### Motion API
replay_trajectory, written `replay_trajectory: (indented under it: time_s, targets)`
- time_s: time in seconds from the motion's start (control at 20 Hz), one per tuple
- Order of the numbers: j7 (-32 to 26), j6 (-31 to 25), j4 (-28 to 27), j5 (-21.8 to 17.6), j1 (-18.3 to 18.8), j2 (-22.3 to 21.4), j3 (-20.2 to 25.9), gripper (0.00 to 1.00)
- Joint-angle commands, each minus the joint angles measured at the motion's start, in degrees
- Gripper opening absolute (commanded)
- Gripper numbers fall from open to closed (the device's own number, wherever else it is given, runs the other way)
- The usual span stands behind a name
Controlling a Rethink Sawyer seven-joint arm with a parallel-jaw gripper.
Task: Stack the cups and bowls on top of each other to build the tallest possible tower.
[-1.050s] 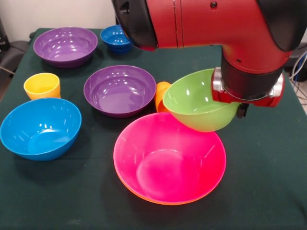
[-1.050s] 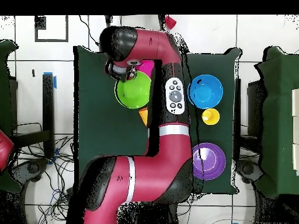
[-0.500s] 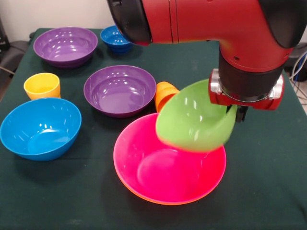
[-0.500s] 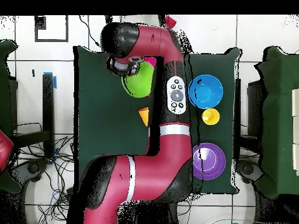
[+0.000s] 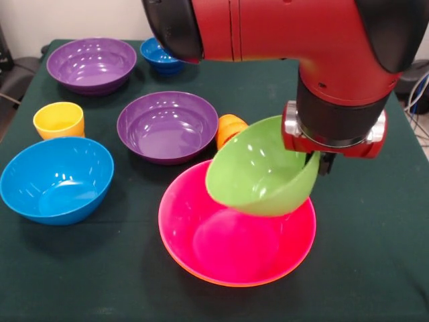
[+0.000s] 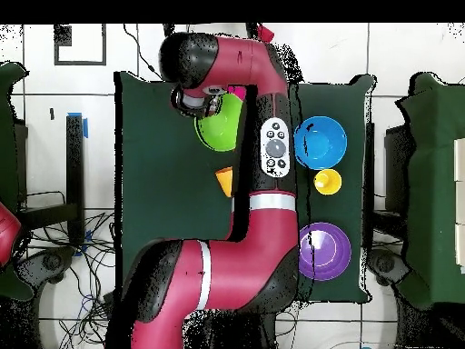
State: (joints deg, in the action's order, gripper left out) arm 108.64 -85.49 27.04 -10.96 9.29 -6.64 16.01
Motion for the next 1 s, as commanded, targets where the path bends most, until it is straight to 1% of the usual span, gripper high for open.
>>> replay_trajectory:
  time_s: [0.05,0.1,0.35,0.45,0.75,1.0]
  targets:
    - [-19.86,-8.87,-5.98,-6.28,-0.73,2.57,4.52,0.0]
    - [-20.08,-9.38,-6.96,-6.62,-0.71,3.37,5.1,0.0]
    - [-21.18,-9.38,-8.24,-7.03,-0.21,4.95,5.79,0.0]
    - [-21.51,-8.77,-8.26,-6.81,-0.01,5.15,5.82,0.0]
    - [-23.44,-6.79,-10.18,-7.39,0.75,8.07,6.96,0.0]
    - [-23.67,-3.91,-9.79,-6.75,1.1,9.14,6.96,0.0]
